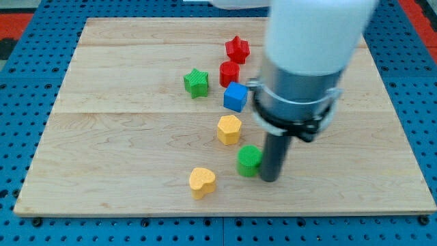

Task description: Move the triangle to the top left of the red star

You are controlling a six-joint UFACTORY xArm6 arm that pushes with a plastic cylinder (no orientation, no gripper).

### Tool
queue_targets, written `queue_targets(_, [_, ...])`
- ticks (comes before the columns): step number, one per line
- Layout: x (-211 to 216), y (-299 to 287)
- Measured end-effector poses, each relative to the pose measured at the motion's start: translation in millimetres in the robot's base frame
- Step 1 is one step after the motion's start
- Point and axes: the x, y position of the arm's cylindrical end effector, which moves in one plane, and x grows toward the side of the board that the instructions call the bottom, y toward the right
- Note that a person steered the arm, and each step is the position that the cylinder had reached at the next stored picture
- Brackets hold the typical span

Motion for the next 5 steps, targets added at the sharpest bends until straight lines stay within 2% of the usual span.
queue_targets(2, [-12.0, -5.7])
queue_targets(3, [-16.3, 18.5])
queue_targets(4, [-39.3, 112.9])
queue_targets(5, [-93.7, 116.0])
